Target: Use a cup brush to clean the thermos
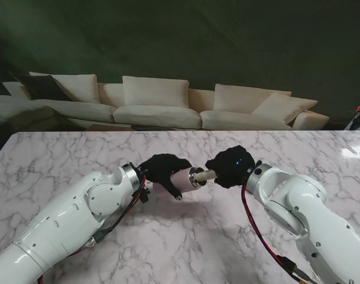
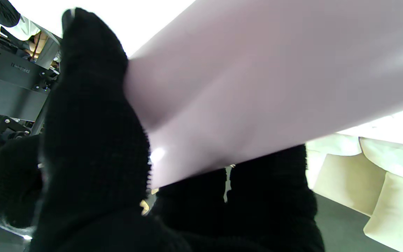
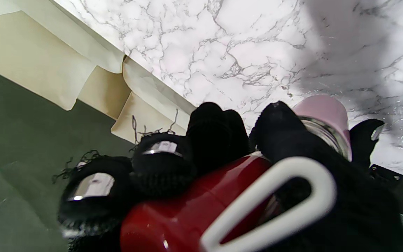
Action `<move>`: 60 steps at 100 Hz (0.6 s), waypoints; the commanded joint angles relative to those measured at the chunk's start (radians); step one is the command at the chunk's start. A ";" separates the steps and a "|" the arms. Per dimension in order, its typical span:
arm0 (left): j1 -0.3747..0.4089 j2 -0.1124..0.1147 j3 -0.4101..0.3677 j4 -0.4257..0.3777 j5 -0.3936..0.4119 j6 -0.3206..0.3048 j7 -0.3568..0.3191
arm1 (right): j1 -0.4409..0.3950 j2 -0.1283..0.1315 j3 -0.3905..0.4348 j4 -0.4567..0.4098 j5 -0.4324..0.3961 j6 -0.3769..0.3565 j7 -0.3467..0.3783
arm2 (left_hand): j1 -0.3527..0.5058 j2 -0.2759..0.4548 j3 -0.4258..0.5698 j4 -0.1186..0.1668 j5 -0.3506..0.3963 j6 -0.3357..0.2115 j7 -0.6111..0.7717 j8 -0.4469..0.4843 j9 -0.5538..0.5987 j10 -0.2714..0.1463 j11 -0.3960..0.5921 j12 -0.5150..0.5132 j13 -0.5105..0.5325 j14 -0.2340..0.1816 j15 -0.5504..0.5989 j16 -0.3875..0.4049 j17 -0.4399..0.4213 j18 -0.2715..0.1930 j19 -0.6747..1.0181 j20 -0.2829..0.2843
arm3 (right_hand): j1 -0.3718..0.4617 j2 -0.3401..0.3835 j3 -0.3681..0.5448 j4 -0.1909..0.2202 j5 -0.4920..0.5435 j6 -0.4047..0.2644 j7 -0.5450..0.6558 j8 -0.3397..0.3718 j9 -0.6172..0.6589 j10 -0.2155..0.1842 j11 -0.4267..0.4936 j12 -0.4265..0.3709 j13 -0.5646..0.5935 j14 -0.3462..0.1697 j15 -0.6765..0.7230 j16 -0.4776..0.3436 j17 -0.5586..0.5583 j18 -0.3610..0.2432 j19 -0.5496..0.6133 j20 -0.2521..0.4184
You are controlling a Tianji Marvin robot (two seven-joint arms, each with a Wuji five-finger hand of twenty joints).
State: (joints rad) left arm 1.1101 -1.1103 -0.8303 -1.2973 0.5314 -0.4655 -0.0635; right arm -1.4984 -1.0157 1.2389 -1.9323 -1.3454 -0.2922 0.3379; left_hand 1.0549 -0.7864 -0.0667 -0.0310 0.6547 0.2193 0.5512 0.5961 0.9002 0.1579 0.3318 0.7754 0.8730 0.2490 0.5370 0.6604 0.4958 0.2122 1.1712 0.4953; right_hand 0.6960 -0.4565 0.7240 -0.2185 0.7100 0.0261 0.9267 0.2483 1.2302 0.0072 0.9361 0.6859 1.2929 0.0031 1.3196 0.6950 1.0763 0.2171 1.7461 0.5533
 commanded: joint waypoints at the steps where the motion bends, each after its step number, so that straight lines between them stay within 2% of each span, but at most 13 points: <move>1: 0.009 0.006 -0.015 -0.004 0.017 -0.008 -0.016 | -0.023 0.003 0.028 -0.035 -0.003 -0.005 -0.007 | 0.210 0.485 0.508 0.033 0.106 -0.179 0.141 0.043 0.034 -0.088 0.047 0.026 0.096 -0.099 0.226 0.074 0.030 -0.140 0.080 0.020 | 0.135 0.100 0.136 0.004 0.054 -0.093 0.043 0.010 0.052 -0.005 0.017 0.000 0.026 -0.044 0.122 0.047 0.024 0.024 0.105 -0.005; 21: 0.020 0.009 -0.030 -0.014 0.032 -0.015 -0.013 | -0.049 0.002 0.061 -0.054 0.007 -0.011 -0.006 | 0.211 0.484 0.507 0.033 0.107 -0.179 0.141 0.043 0.036 -0.085 0.048 0.026 0.097 -0.098 0.227 0.074 0.029 -0.138 0.080 0.020 | 0.138 0.099 0.137 0.005 0.055 -0.088 0.042 0.009 0.050 -0.001 0.017 0.000 0.026 -0.042 0.121 0.047 0.022 0.028 0.105 -0.006; 49: 0.000 -0.003 0.010 -0.014 0.001 -0.008 -0.004 | 0.027 0.004 -0.037 0.017 0.043 0.016 0.017 | 0.210 0.485 0.508 0.034 0.107 -0.180 0.141 0.043 0.035 -0.086 0.047 0.025 0.098 -0.099 0.226 0.073 0.030 -0.140 0.081 0.020 | 0.137 0.101 0.135 0.003 0.055 -0.090 0.041 0.009 0.049 -0.003 0.017 0.000 0.026 -0.042 0.121 0.047 0.022 0.031 0.104 -0.005; 60: -0.003 -0.004 0.012 -0.014 -0.002 -0.006 -0.002 | 0.039 0.004 -0.051 0.027 0.056 0.024 0.019 | 0.209 0.485 0.508 0.035 0.108 -0.179 0.141 0.043 0.036 -0.085 0.048 0.025 0.098 -0.099 0.226 0.073 0.030 -0.141 0.081 0.020 | 0.138 0.100 0.135 0.003 0.055 -0.089 0.042 0.010 0.049 -0.004 0.018 0.000 0.026 -0.042 0.120 0.046 0.022 0.031 0.104 -0.005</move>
State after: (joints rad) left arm 1.1138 -1.1026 -0.8205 -1.3026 0.5316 -0.4728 -0.0568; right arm -1.4577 -1.0041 1.1889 -1.9014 -1.2920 -0.2724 0.3592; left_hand 1.0547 -0.7863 -0.0667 -0.0310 0.6547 0.2192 0.5512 0.5961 0.9002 0.1577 0.3322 0.7754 0.8730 0.2488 0.5371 0.6604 0.4958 0.2122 1.1723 0.4953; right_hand 0.7057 -0.4666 0.7240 -0.2185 0.7109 0.0261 0.9267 0.2484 1.2302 0.0093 0.9361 0.6859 1.2929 0.0036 1.3213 0.6957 1.0763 0.2211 1.7461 0.5533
